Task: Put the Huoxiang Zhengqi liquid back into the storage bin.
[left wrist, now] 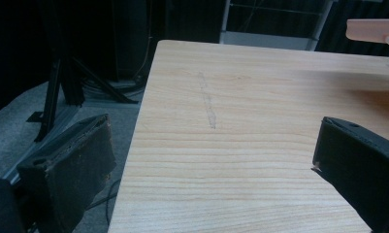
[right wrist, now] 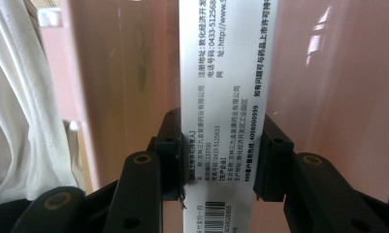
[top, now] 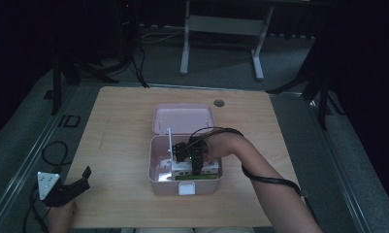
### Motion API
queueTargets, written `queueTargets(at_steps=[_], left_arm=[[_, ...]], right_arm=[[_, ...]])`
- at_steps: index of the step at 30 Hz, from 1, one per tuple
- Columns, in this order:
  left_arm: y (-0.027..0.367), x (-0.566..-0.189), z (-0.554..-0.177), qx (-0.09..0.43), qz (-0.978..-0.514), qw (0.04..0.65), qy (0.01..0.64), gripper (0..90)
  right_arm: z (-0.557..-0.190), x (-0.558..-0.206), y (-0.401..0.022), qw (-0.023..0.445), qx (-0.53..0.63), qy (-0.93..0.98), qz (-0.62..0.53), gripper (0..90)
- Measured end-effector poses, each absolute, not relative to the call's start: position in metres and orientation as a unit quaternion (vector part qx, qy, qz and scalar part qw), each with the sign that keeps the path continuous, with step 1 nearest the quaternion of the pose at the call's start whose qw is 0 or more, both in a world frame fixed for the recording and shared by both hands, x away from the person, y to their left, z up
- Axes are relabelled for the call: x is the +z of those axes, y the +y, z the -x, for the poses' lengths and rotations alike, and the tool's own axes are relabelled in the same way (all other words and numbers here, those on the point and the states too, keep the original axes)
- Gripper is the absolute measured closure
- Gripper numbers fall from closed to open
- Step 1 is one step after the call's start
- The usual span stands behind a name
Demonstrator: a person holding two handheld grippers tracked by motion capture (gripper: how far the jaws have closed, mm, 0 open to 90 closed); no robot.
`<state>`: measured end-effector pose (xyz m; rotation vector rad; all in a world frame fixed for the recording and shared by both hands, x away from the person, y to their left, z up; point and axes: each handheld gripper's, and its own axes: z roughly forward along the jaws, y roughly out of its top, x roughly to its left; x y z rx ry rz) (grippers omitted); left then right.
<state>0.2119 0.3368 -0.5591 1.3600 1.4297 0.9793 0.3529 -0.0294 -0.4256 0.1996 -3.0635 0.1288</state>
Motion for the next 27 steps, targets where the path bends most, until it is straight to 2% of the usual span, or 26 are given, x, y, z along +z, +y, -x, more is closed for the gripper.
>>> queueTargets(at_steps=[17, 22, 27], left_arm=[[0.337, -0.559, -0.212, 0.396, -0.551, 0.453, 0.579, 1.6], [0.337, -0.559, -0.212, 0.396, -0.552, 0.452, 0.578, 1.6], [0.337, -0.559, -0.212, 0.396, -0.551, 0.452, 0.579, 1.6]], right_arm=[[-0.350, -0.455, -0.025, 0.048, 0.061, -0.994, -0.075, 61.7], [-0.351, -0.448, -0.026, 0.052, 0.056, -0.995, -0.068, 59.5], [-0.347, -0.426, -0.026, 0.048, 0.043, -0.995, -0.071, 57.1]])
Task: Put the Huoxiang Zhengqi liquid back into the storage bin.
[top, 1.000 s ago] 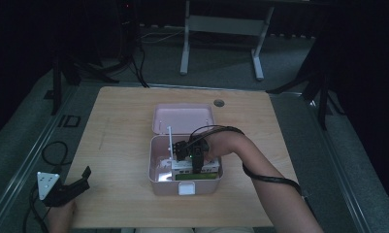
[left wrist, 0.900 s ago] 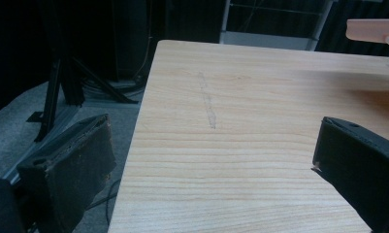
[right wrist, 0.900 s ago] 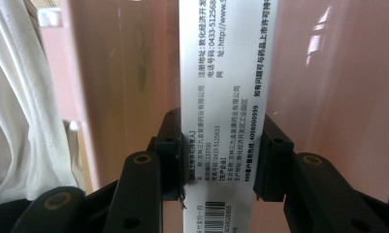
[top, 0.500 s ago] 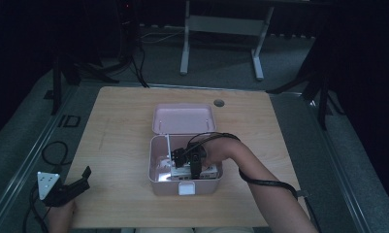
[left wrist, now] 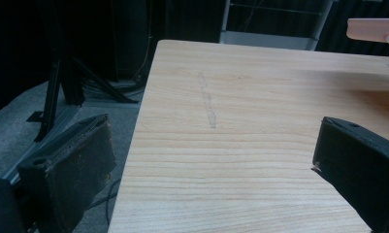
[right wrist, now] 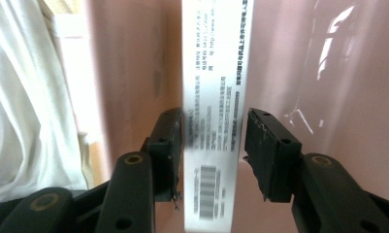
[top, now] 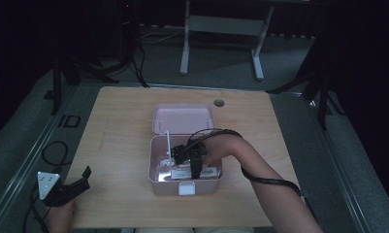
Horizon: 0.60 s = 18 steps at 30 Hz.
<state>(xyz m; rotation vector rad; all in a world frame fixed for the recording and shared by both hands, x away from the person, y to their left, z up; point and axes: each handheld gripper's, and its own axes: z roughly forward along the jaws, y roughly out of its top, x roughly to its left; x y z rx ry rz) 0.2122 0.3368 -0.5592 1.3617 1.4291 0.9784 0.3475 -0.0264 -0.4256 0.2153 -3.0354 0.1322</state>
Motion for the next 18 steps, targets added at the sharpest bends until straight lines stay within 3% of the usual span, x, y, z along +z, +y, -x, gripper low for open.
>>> queueTargets(at_steps=[10, 18], left_arm=[[0.337, -0.559, -0.212, 0.396, -0.551, 0.452, 0.579, 1.6], [0.337, -0.559, -0.212, 0.396, -0.551, 0.451, 0.579, 1.6]], right_arm=[[-0.348, -0.376, -0.042, 0.019, 0.016, -0.998, -0.059, 55.2], [-0.352, -0.356, -0.069, -0.003, -0.010, -0.999, -0.035, 50.7]])
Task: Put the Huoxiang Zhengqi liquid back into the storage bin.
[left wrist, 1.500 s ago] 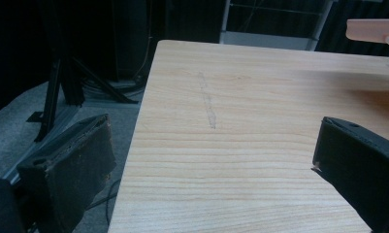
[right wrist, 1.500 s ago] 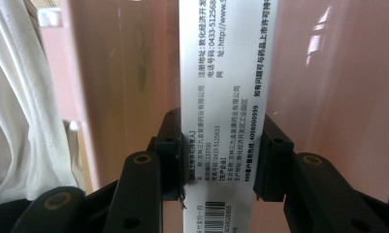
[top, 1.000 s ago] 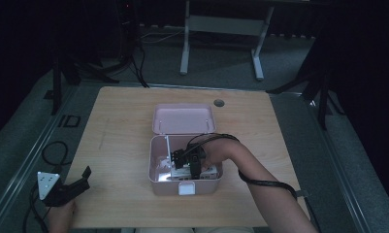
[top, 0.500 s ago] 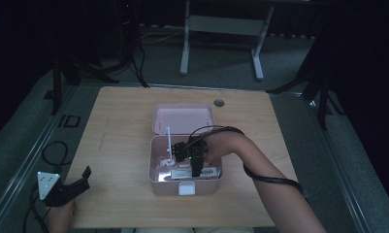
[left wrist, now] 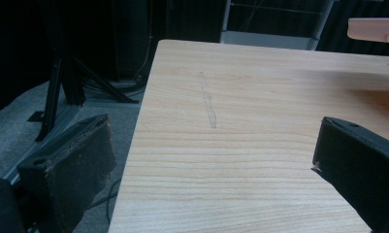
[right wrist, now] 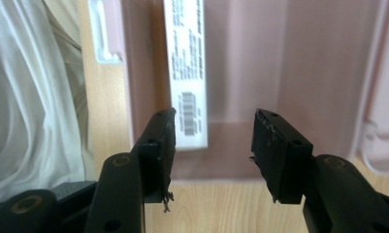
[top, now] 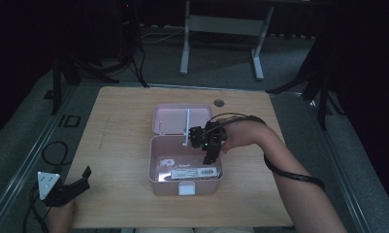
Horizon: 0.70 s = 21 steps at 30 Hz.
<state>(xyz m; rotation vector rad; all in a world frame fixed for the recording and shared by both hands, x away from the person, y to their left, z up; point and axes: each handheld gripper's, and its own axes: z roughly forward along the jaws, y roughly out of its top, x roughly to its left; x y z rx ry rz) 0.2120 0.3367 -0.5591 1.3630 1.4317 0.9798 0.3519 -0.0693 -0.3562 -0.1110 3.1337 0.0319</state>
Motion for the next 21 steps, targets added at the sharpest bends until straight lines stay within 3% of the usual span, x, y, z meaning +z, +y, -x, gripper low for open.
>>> queueTargets(at_steps=[21], left_arm=[[0.337, -0.559, -0.212, 0.397, -0.551, 0.449, 0.580, 1.6]], right_arm=[[-0.375, -0.369, -0.150, 0.016, 0.072, 0.997, -0.032, 45.1]])
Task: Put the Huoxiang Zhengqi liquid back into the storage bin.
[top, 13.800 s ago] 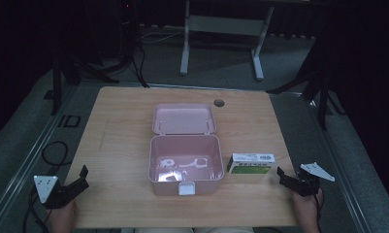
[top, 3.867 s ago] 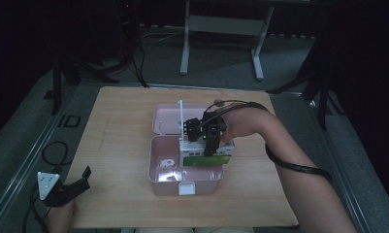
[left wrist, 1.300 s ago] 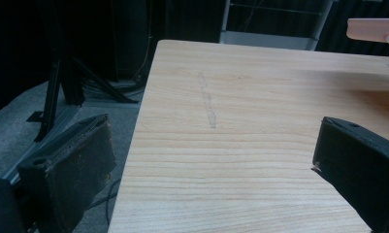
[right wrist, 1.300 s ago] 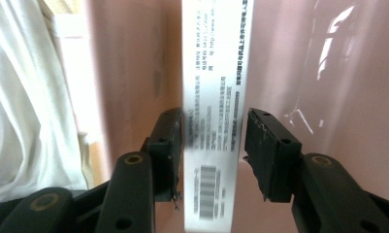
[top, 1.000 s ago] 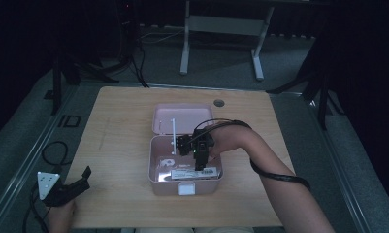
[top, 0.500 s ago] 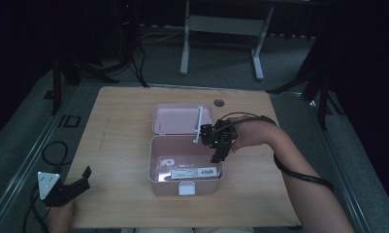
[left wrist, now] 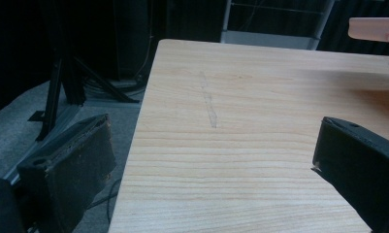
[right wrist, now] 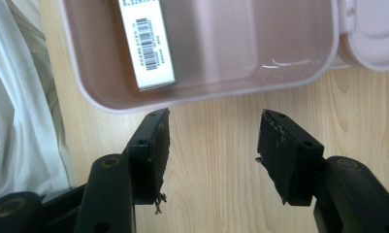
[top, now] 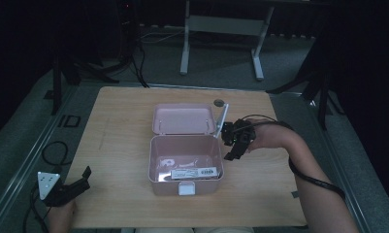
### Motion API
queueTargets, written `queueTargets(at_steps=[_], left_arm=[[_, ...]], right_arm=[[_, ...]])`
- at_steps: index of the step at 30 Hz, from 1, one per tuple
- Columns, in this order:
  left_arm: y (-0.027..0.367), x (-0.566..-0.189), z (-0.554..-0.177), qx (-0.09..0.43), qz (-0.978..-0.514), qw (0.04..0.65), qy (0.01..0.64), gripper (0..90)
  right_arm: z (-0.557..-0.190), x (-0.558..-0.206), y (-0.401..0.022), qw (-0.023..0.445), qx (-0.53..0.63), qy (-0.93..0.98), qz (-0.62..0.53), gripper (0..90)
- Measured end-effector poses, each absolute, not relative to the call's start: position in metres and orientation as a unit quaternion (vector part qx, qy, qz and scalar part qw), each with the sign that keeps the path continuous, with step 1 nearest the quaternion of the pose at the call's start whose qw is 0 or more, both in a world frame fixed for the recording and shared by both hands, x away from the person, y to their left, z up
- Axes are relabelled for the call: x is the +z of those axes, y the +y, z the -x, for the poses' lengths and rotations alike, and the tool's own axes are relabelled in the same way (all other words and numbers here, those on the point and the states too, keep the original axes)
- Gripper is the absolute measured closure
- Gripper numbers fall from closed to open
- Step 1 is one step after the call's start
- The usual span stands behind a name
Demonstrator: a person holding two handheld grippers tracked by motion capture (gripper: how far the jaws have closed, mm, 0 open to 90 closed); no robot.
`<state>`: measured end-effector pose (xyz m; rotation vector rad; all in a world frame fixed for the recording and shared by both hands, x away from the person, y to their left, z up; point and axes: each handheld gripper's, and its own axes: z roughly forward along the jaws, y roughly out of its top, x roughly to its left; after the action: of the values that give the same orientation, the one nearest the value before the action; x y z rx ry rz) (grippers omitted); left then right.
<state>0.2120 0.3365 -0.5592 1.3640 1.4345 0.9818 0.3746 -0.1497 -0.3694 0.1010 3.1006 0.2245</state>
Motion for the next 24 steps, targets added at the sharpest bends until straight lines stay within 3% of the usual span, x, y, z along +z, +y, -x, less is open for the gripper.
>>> queueTargets(at_steps=[18, 24], left_arm=[[0.336, -0.559, -0.212, 0.397, -0.551, 0.448, 0.581, 1.6], [0.336, -0.559, -0.213, 0.397, -0.550, 0.449, 0.581, 1.6]], right_arm=[[-0.392, -0.453, -0.222, 0.046, 0.166, 0.974, -0.149, 44.0], [-0.390, -0.479, -0.242, 0.084, 0.226, 0.951, -0.193, 43.9]])
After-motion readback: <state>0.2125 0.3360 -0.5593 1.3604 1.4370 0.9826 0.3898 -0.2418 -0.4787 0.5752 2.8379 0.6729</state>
